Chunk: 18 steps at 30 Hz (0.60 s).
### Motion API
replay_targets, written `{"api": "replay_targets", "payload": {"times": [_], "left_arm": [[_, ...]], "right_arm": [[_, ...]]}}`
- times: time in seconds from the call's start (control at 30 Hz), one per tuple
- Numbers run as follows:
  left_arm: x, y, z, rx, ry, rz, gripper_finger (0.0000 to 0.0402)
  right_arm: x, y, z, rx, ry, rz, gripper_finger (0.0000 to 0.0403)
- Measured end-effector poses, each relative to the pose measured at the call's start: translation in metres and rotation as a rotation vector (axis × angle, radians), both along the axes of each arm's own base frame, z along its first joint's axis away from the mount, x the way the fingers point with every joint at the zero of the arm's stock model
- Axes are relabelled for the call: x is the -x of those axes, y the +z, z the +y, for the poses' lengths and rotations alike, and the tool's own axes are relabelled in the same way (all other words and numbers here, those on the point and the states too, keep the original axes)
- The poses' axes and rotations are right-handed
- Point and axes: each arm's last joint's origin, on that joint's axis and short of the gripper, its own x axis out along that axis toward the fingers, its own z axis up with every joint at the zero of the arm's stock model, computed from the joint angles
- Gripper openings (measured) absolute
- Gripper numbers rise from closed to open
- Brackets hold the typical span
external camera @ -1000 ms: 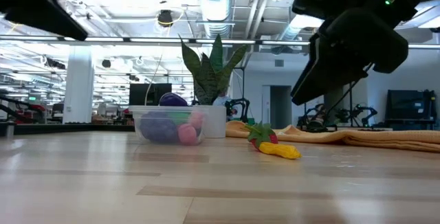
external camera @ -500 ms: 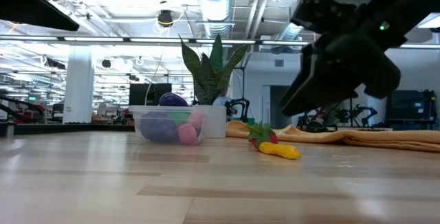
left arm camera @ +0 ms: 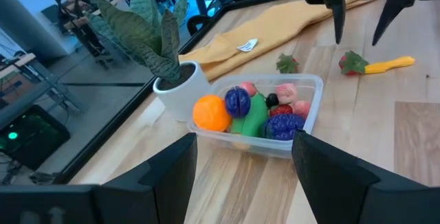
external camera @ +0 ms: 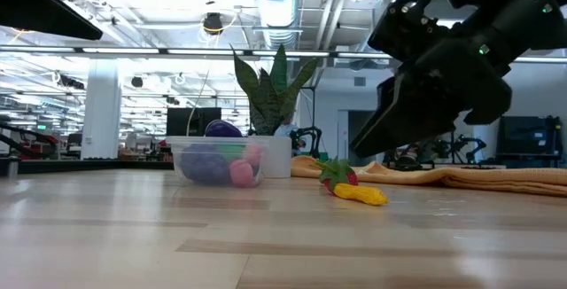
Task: Pick and placing Produce into tupperware
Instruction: Put the bottom strawberry into the transparent bin
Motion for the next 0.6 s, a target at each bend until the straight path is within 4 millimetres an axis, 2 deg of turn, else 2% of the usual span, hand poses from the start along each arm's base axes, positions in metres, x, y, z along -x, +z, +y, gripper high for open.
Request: {"api": "replay_targets", "payload": {"times": [0.23, 0.47, 0.6], "left_arm": [[0.000, 0.000, 0.000, 0.000, 0.000, 0.000, 0.0228], [0.000, 0.000, 0.000, -0.001, 0.000, -0.001, 0.0228], [0.000, 0.000, 0.000, -0.005, -0.002, 0.003, 0.0228]], "right_arm": [[-0.002, -0.001, -0.005, -0.042, 0.007, 0.003, 0.0214], [-0.012, -0.025, -0.013, -0.056, 0.005, 0.053, 0.0214], [-0.019, -0.028, -0.018, -0.063, -0.004, 0.063, 0.0214]]}}
